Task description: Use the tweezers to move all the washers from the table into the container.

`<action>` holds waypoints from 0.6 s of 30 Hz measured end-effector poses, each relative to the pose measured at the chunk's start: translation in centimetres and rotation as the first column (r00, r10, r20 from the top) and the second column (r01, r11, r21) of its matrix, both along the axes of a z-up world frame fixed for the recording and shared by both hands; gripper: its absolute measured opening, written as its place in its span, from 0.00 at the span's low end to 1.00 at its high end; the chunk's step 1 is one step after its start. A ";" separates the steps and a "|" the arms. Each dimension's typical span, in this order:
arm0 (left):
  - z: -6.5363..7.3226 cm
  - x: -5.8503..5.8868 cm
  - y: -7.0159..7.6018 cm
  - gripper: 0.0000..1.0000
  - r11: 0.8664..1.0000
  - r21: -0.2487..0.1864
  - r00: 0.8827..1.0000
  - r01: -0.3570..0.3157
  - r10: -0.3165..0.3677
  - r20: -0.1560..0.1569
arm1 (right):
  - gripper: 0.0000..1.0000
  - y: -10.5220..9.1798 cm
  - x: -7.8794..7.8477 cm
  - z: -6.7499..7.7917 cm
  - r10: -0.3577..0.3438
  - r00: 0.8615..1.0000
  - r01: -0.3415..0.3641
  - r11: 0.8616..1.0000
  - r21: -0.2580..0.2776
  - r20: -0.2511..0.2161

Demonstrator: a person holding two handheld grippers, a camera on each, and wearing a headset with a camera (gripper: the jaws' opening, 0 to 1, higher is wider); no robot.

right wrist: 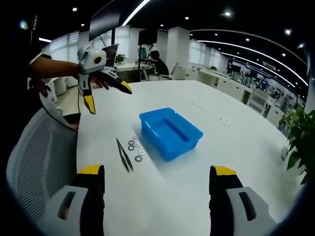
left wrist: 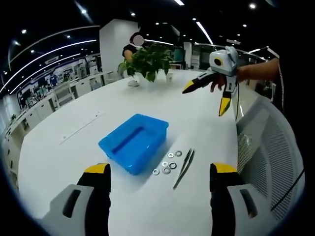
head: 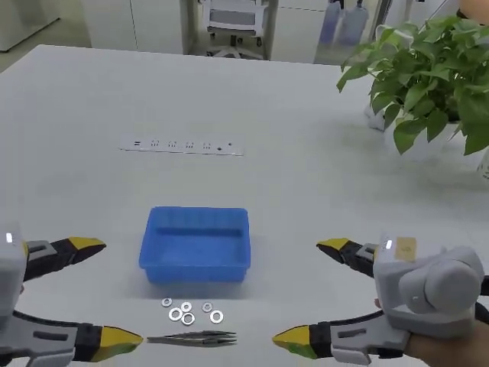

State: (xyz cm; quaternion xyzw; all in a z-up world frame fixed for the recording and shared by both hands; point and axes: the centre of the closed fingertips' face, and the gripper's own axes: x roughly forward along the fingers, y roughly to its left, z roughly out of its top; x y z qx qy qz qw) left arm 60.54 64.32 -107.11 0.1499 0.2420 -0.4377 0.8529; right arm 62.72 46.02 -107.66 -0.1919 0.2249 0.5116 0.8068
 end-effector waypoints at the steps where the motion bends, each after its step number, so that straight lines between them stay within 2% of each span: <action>1: -0.1 0.0 0.0 0.88 1.000 0.005 1.000 0.007 -0.007 -0.003 | 0.88 0.1 0.0 -0.1 0.010 1.000 -0.010 1.000 -0.008 -0.002; 7: -0.3 0.3 -0.3 0.87 0.999 0.025 0.999 0.038 -0.038 -0.016 | 0.87 0.9 0.1 -0.4 0.055 0.998 -0.055 0.998 -0.033 -0.006; 12: -0.7 0.4 -0.4 0.83 0.997 0.042 0.997 0.069 -0.068 -0.030 | 0.80 1.6 0.1 -0.7 0.106 0.994 -0.107 0.993 -0.051 -0.010; 16: -1.2 0.3 -0.7 0.79 0.992 0.064 0.993 0.108 -0.105 -0.051 | 0.73 2.4 -0.3 -1.1 0.166 0.986 -0.168 0.983 -0.070 -0.028; 18: -1.6 0.1 -0.8 0.77 0.988 0.076 0.989 0.133 -0.128 -0.070 | 0.72 2.8 -0.2 -1.3 0.189 0.982 -0.190 0.978 -0.082 -0.021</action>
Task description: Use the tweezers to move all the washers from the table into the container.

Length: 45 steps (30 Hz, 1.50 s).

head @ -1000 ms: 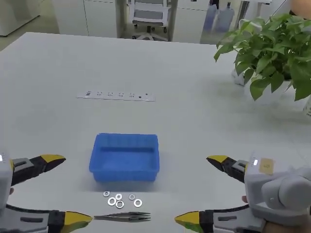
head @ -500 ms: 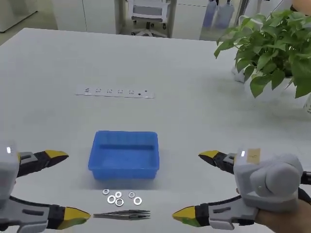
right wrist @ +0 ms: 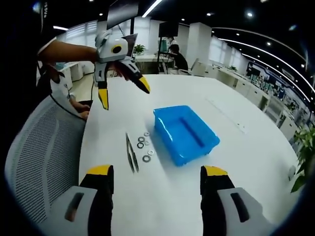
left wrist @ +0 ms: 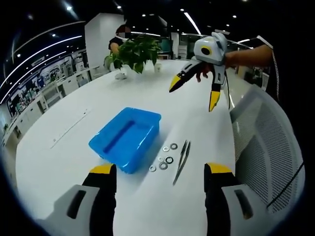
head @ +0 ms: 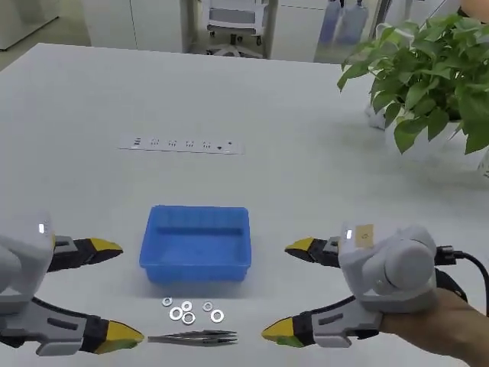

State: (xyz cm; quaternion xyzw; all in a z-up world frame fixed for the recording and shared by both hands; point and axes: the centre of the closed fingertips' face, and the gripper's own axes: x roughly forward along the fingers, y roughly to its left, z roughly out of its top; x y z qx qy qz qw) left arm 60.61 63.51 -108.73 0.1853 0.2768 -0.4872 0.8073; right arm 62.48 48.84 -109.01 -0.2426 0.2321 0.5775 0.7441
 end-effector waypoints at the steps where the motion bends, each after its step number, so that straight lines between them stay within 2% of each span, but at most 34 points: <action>1: -0.1 0.0 -0.1 0.76 1.000 0.005 1.000 0.007 -0.007 -0.002 | 0.71 0.2 -0.1 -0.1 0.015 1.000 -0.015 1.000 -0.002 -0.001; 12: -1.6 -0.5 -0.6 0.64 0.994 0.059 0.995 0.094 -0.091 -0.050 | 0.59 2.2 -0.9 -1.7 0.147 0.989 -0.148 0.988 -0.050 -0.020; 22: -3.3 -1.1 -1.4 0.55 0.981 0.100 0.982 0.166 -0.155 -0.104 | 0.44 3.8 -2.2 -3.5 0.261 0.964 -0.265 0.960 -0.094 -0.054; 31: -5.0 -1.4 -1.8 0.42 0.964 0.149 0.971 0.218 -0.199 -0.135 | 0.33 5.2 -2.8 -4.9 0.321 0.945 -0.327 0.938 -0.117 -0.069; 34: -5.5 -1.5 -1.9 0.36 0.958 0.167 0.966 0.235 -0.212 -0.146 | 0.31 5.7 -3.0 -5.3 0.335 0.939 -0.343 0.932 -0.121 -0.076; 37: -5.9 -1.6 -2.0 0.28 0.949 0.185 0.961 0.257 -0.230 -0.155 | 0.28 5.9 -3.2 -6.0 0.354 0.932 -0.362 0.920 -0.148 -0.078; 45: -7.3 -1.7 -2.2 0.22 0.928 0.214 0.947 0.304 -0.270 -0.174 | 0.22 6.6 -3.7 -7.5 0.380 0.919 -0.393 0.903 -0.175 -0.102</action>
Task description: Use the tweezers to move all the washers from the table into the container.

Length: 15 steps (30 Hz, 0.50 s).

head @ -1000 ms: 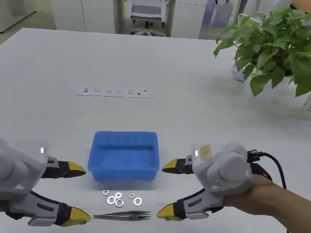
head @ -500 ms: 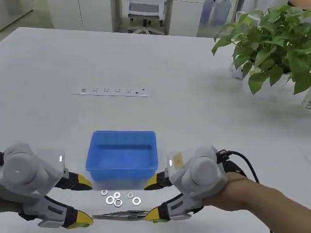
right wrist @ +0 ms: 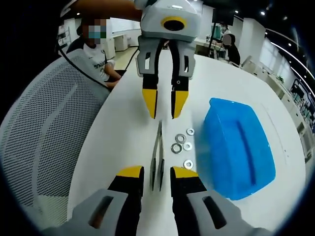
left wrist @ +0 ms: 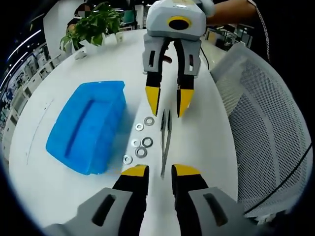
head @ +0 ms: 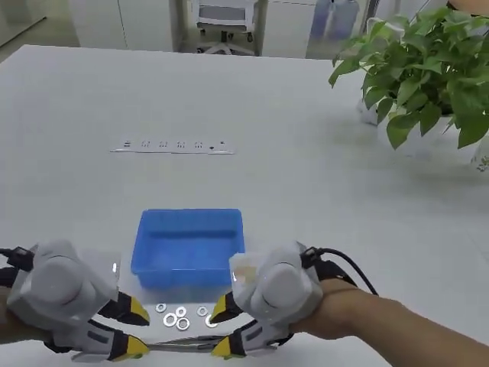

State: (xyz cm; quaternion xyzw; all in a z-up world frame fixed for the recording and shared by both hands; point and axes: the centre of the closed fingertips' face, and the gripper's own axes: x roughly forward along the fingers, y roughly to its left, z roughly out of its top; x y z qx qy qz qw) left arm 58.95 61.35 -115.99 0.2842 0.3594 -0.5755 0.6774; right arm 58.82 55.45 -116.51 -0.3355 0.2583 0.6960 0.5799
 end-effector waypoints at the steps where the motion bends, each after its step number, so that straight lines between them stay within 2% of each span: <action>1: -0.2 -0.1 0.0 0.21 1.000 0.005 1.000 0.007 -0.007 -0.005 | 0.21 0.1 0.0 -0.1 0.001 1.000 -0.001 1.000 -0.001 -0.002; 8: -0.7 -0.3 -0.2 0.15 0.999 0.018 0.999 0.028 -0.028 -0.017 | 0.17 0.2 -0.1 -1.1 0.013 1.000 -0.013 1.000 -0.029 0.002; 15: -1.2 -0.3 -0.4 0.15 0.999 0.021 0.999 0.028 -0.027 -0.030 | 0.16 0.1 -0.1 -2.1 0.013 1.000 -0.013 0.999 -0.052 0.007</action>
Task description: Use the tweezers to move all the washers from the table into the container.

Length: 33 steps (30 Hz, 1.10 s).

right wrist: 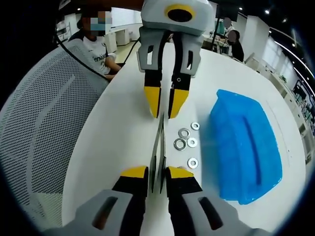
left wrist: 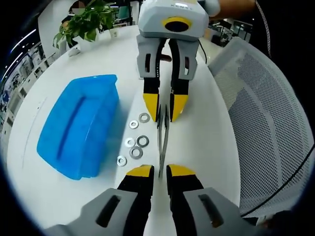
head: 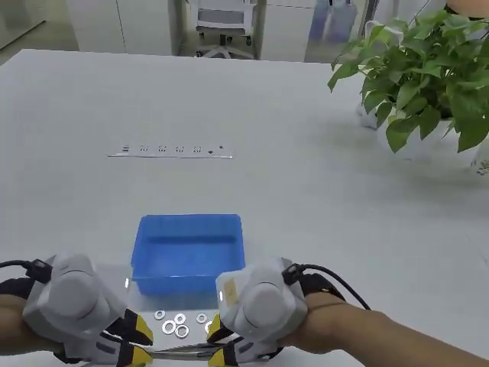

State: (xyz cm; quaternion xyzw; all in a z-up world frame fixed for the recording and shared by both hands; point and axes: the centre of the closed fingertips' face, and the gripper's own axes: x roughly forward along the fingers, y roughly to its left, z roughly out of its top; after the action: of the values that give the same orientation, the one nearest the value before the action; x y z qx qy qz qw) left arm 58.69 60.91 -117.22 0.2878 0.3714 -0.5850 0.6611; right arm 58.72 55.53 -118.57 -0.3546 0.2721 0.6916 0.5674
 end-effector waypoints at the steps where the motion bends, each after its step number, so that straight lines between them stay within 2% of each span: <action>1: 0.0 0.0 -0.1 0.15 1.000 0.000 1.000 0.000 0.000 0.000 | 0.15 0.1 0.0 0.0 -0.001 1.000 0.001 1.000 0.003 0.002; 10: -1.0 -0.2 0.0 0.11 0.999 0.035 0.999 0.039 -0.039 0.013 | 0.12 0.0 0.0 0.1 0.011 1.000 -0.011 1.000 -0.002 0.014; 11: -0.9 -0.1 -0.1 0.10 0.999 0.026 0.999 0.045 -0.045 0.022 | 0.12 0.0 0.0 0.1 0.013 1.000 -0.013 1.000 -0.003 0.016; 20: -0.9 0.1 0.0 0.06 0.999 0.020 0.999 0.028 -0.028 0.027 | 0.11 0.0 0.0 0.2 0.001 1.000 -0.001 1.000 0.004 0.015; 28: -0.8 -0.1 -0.1 0.06 0.998 0.034 0.998 0.044 -0.045 0.035 | 0.11 0.1 0.0 0.2 -0.008 1.000 0.008 1.000 0.006 0.015; 33: -0.4 0.0 0.0 0.06 0.998 0.040 0.997 0.056 -0.058 0.054 | 0.11 0.1 -0.1 0.3 -0.010 1.000 0.010 1.000 0.007 0.017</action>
State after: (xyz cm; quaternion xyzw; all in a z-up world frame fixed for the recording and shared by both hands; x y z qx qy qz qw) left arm 58.67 60.93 -117.61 0.3270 0.3560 -0.5881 0.6485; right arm 58.66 55.65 -118.32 -0.3569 0.2666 0.6867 0.5745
